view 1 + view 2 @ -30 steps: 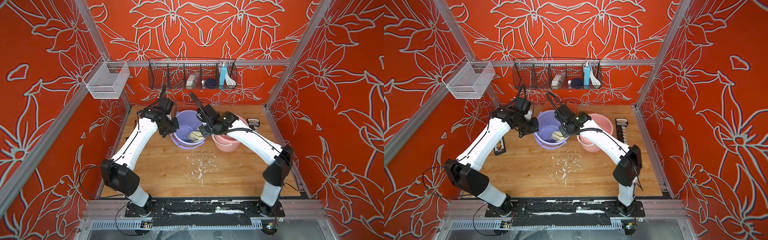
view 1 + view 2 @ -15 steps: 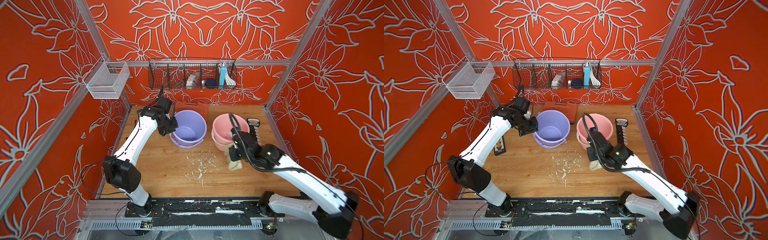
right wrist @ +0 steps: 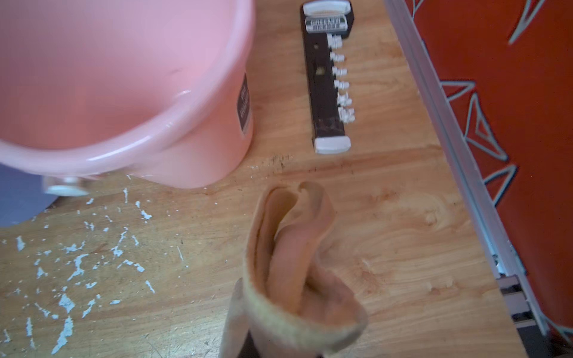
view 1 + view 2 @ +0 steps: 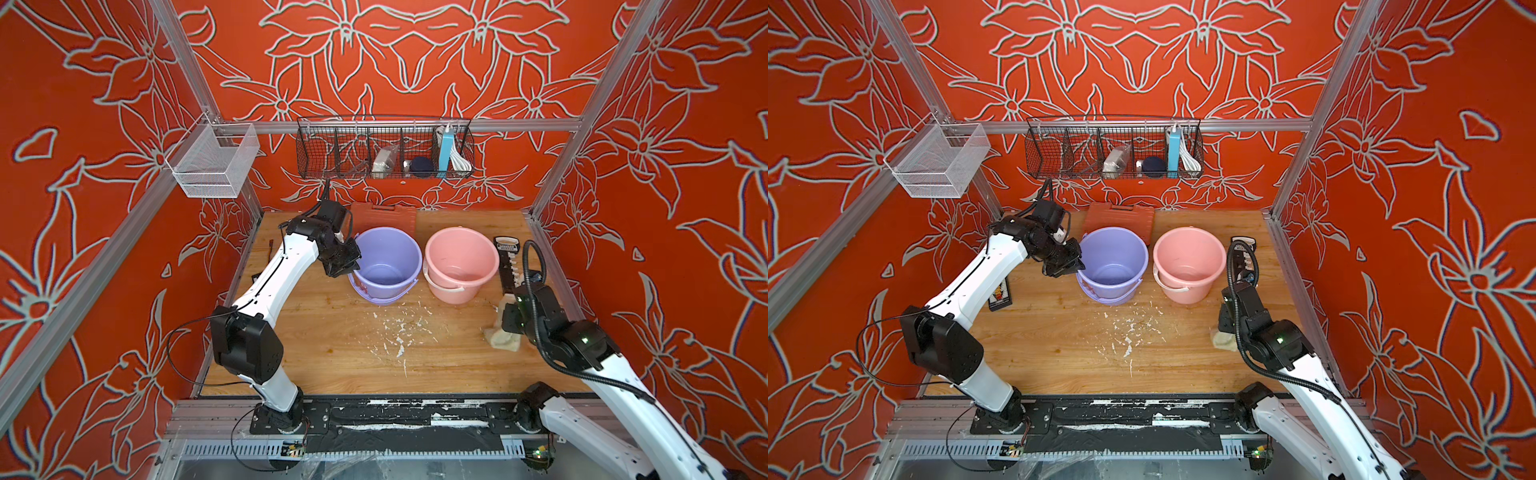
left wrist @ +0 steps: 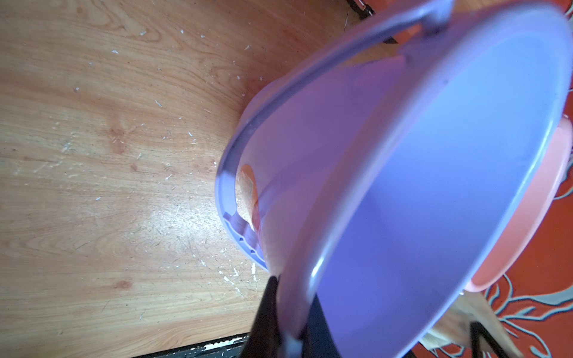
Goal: Wipe the inside of the bucket with a cloth
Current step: Place the bucket at the center of the board.
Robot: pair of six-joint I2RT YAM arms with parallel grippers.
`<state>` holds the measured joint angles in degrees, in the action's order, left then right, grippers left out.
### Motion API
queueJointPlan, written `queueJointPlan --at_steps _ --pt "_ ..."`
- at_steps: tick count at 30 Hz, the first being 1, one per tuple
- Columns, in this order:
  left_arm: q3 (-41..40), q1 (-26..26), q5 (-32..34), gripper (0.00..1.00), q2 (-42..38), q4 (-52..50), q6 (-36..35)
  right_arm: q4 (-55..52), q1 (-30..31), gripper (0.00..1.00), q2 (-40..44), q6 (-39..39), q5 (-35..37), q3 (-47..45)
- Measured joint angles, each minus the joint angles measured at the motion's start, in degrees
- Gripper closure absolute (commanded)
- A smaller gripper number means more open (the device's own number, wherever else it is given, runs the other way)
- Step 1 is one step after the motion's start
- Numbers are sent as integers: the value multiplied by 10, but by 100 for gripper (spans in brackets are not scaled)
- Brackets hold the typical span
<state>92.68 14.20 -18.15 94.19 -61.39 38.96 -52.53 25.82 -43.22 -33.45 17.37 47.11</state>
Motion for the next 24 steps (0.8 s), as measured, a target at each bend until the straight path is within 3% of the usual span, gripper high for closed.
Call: queueJointPlan --at_steps 10,13,17,22,24 --pt "-13 0 -15 100 10 -9 1 78 -159 100 -82 22 -136 -71" --pt "-13 0 -17 95 12 -12 0 108 -190 100 -116 32 -167 -80" --pt "-13 0 -23 76 22 -13 -2 130 -212 98 -156 45 -195 -91" --pt "-9 0 -33 24 30 -18 -9 158 -245 91 -191 58 -225 -99" --pt "0 0 -34 17 32 -24 -10 166 -255 89 -198 63 -231 -104"
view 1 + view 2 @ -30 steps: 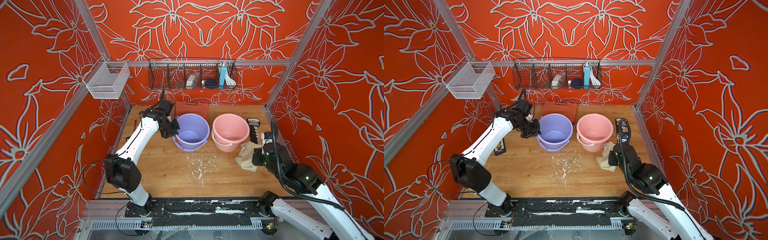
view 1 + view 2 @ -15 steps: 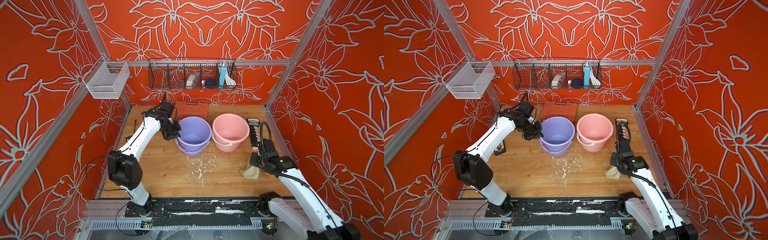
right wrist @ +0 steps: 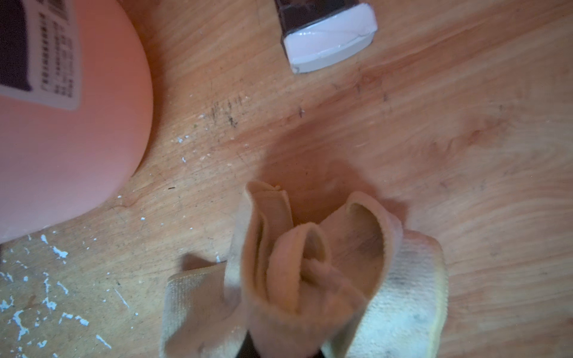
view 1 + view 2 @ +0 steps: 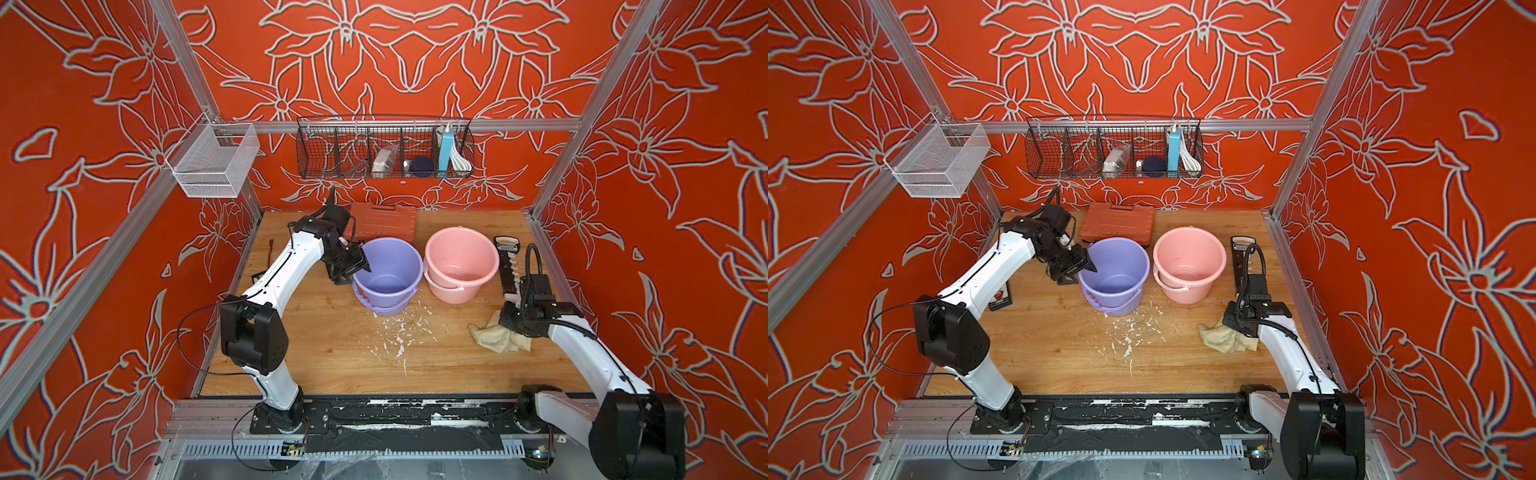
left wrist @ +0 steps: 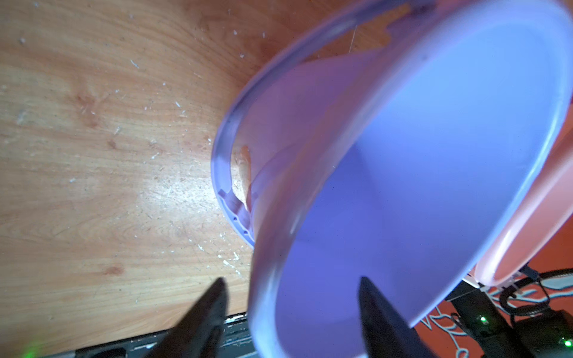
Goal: Wipe the inside of the bucket with a cloth
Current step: Place the bucket at the center of the board.
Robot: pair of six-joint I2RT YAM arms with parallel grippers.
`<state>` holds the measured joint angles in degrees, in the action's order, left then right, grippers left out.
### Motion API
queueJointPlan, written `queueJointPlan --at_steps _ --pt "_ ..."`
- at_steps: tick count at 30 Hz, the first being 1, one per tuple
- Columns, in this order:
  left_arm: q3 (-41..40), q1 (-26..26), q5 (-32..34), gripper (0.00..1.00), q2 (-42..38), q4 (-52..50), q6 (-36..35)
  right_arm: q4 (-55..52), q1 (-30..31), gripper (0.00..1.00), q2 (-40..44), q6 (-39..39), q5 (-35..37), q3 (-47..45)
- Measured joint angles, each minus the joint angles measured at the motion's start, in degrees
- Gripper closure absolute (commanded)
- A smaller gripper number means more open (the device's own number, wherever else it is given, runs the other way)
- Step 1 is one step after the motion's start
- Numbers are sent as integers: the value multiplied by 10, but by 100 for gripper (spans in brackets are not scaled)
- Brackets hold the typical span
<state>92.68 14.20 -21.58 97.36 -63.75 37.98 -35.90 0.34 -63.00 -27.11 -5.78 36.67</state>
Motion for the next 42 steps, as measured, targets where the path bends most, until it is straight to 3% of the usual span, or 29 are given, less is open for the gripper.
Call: queueJointPlan --at_steps 4,6,8,9,18,21,24,26,29,35,42 --pt "30 0 1 1 0 -5 -3 4 -7 79 -5 10 -8 -1" --pt "44 0 2 1 0 -6 -6 4 -8 59 -5 12 -10 -1" --pt "59 0 7 1 -1 -5 -5 3 -9 4 -5 14 -10 -1" --pt "65 0 13 1 -1 -5 -7 2 -9 2 -5 14 -10 0" --pt "158 -15 150 1 -24 -36 -63 -47 -9 2 50 20 -9 57" --pt "75 -50 154 1 -82 20 -61 -58 -9 2 81 19 -7 105" --pt "-73 -97 174 1 -173 116 -42 -58 -9 2 90 19 0 152" --pt "-180 -118 208 1 -242 199 -38 -50 -9 2 88 20 13 174" --pt "-263 -120 273 1 -301 263 -50 -43 -9 2 70 27 31 199" --pt "-307 -126 362 1 -280 389 -146 -21 -9 2 -29 66 31 275" --pt "-502 -156 379 1 -253 581 -238 59 -9 2 -58 87 35 236"
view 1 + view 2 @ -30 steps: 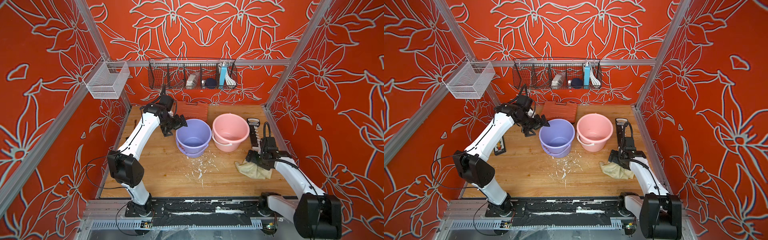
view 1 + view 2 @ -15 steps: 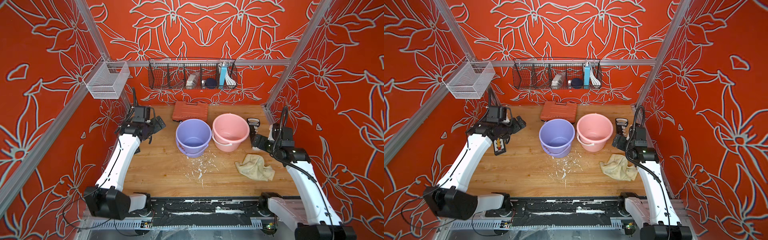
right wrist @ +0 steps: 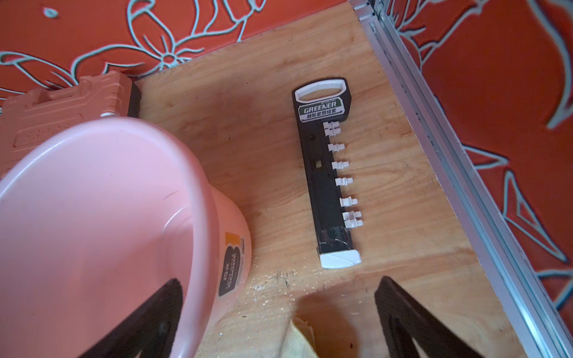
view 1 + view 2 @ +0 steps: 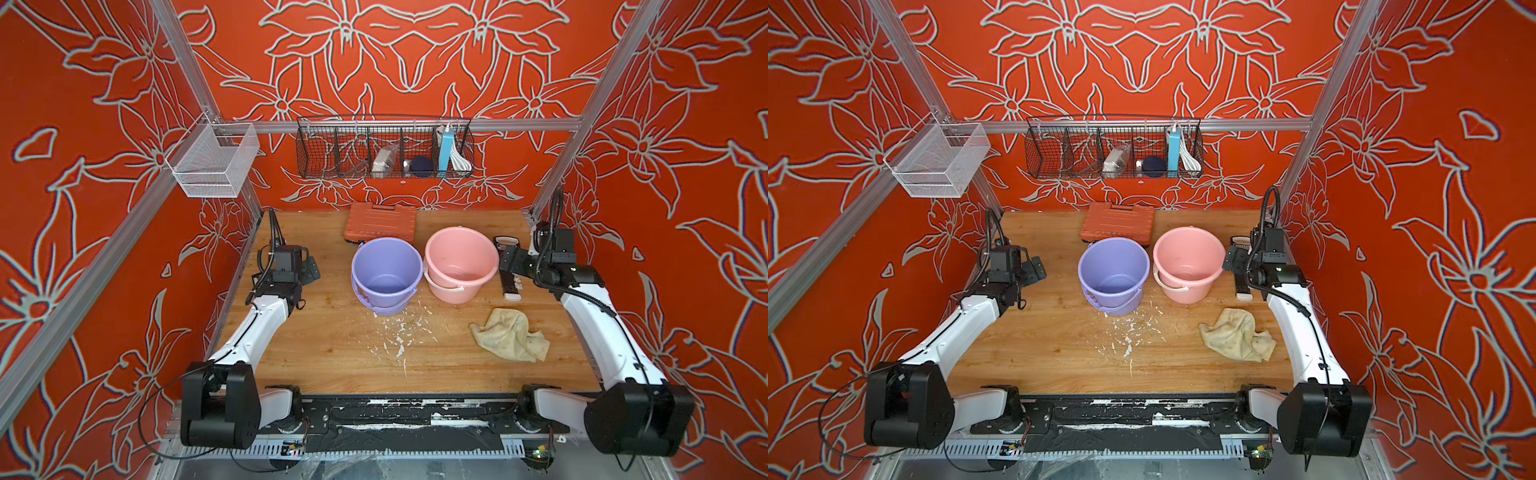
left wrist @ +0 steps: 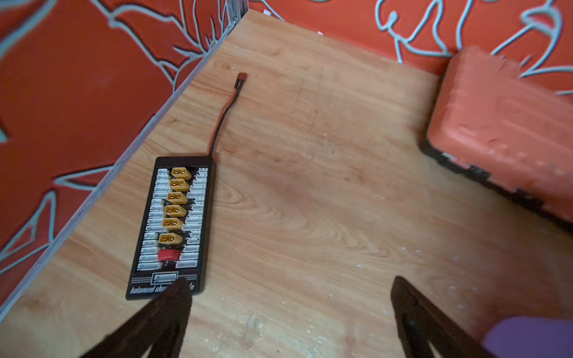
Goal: Wipe the inside of the bucket with a cloth
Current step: Reset both arms
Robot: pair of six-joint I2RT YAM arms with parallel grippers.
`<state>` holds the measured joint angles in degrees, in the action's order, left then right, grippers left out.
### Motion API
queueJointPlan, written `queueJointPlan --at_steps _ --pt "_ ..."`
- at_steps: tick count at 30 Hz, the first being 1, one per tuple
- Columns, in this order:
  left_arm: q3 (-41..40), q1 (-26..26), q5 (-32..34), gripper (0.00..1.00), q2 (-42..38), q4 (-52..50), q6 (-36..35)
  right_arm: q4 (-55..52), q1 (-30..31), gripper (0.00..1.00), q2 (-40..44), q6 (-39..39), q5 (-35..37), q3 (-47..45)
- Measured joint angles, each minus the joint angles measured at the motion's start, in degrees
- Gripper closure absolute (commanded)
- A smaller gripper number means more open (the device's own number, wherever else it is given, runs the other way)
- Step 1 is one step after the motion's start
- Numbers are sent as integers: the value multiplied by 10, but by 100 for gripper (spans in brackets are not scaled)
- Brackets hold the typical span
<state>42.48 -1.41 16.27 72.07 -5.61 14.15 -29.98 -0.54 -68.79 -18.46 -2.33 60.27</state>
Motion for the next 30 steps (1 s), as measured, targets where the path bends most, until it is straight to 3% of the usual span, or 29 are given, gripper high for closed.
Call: queueJointPlan --at_steps 7,14,22,30 --pt "-223 -9 -21 1 5 249 -50 85 0 2 22 14 42 -97" --pt "-271 -9 -81 1 67 447 -84 255 2 2 76 39 78 -252" --pt "-256 -7 -129 1 79 483 -113 513 5 2 115 109 92 -454" --pt "-249 5 -138 1 80 484 -129 727 9 2 -14 143 105 -494"
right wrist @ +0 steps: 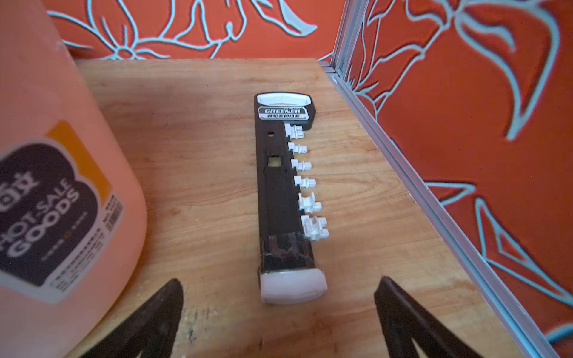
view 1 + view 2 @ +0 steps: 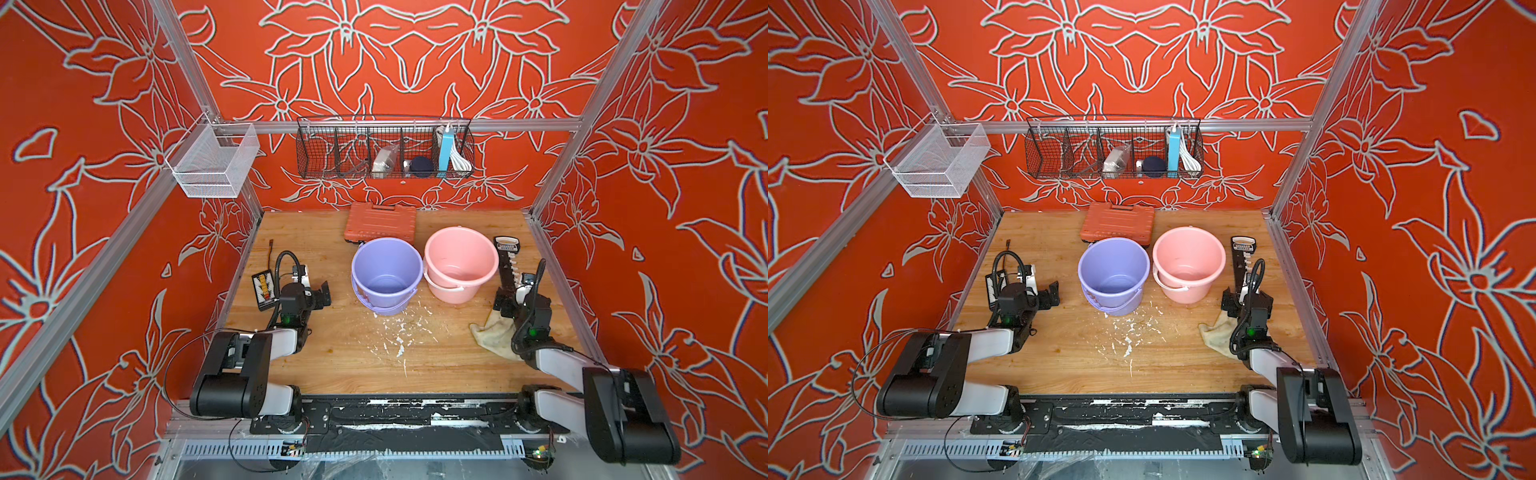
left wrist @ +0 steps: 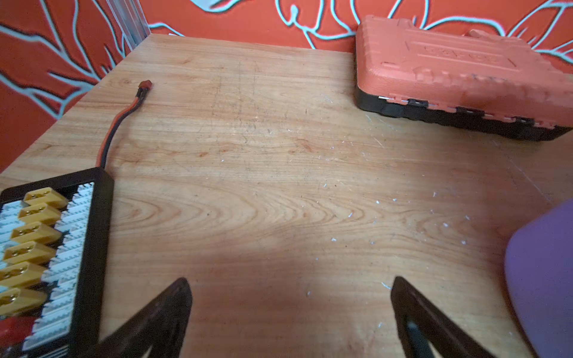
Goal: Wipe the inside of the bucket with a cloth
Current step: Reset both arms
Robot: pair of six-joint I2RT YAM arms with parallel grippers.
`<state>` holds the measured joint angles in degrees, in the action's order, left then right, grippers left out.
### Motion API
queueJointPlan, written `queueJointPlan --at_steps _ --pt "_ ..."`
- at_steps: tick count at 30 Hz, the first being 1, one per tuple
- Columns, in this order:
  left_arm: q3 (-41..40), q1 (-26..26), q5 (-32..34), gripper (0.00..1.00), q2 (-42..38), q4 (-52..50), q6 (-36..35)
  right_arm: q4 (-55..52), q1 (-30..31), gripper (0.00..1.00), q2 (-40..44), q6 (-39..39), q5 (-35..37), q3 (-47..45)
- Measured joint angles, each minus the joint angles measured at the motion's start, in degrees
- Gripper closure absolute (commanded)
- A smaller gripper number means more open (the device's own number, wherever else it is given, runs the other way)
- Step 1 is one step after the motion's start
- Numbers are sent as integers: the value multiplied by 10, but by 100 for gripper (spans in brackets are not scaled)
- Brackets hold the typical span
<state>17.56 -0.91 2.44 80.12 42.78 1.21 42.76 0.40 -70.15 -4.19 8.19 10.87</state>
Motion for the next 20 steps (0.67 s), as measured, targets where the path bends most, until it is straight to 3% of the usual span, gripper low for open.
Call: queueJointPlan --at_steps 4,20 --pt "0 8 5 1 0 0 -3 100 10 2 -100 9 9 -5" --pt "0 24 36 1 4 10 -13 54 23 2 -106 20 28 61"
